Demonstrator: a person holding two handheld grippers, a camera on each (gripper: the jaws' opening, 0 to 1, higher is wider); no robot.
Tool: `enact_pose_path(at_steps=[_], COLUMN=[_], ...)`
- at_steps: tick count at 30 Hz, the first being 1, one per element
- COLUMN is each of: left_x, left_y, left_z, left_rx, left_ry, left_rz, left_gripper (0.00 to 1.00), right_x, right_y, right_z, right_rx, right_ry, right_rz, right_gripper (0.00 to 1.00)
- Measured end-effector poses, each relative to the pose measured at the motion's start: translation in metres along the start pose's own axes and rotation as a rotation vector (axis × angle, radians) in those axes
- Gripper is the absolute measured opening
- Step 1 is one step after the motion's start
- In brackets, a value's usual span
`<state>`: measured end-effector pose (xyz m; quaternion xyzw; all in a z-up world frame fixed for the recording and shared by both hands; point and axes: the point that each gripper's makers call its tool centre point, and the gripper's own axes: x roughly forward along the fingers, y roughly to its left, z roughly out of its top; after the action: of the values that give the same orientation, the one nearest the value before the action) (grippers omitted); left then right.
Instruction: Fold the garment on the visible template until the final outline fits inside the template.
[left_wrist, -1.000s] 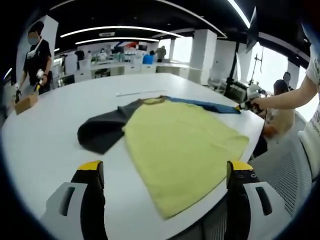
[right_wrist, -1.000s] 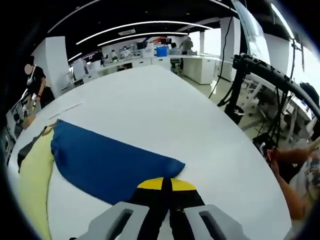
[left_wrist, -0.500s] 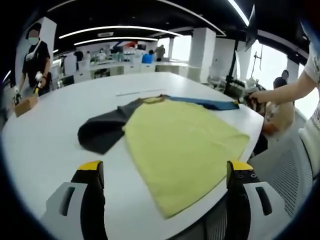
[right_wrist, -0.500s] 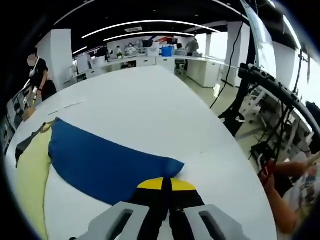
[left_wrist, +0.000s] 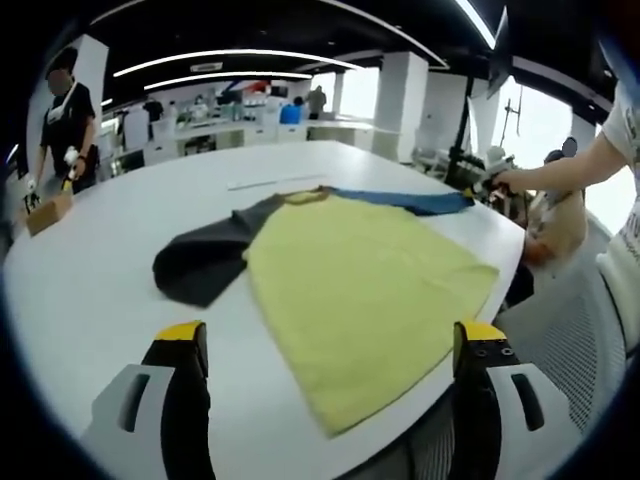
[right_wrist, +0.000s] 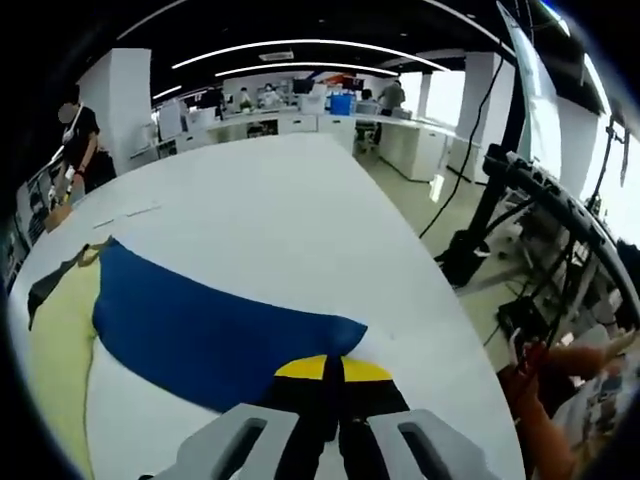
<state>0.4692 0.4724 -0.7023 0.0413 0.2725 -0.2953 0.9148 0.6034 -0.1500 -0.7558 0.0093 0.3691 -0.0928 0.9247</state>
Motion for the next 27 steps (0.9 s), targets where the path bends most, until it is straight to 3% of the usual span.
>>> enact_pose_path(at_steps=[9, 17, 27], left_x=[-0.001, 0.000, -0.002], left_y=[0.000, -0.002, -0.001], left_z=[0.004, 0.000, 0.002], left_rx=[0.009, 0.009, 0.016], left_ry=[-0.010, -0.001, -0.006], left_rz=[0.002, -0.004, -0.007], left_gripper=[0.99, 0.99, 0.99], right_x=[-0.003, -0.006, -0.012], right_y=[0.002, 0.016, 0.054], right_z=[0.009, 0.021, 0.026], right_rx=[-0.017, -0.017, -0.006], right_ry=[0.000, -0.031, -0.043], right_rz=[0.009, 0.058, 0.128], right_gripper=[0.00, 0.00, 0.00])
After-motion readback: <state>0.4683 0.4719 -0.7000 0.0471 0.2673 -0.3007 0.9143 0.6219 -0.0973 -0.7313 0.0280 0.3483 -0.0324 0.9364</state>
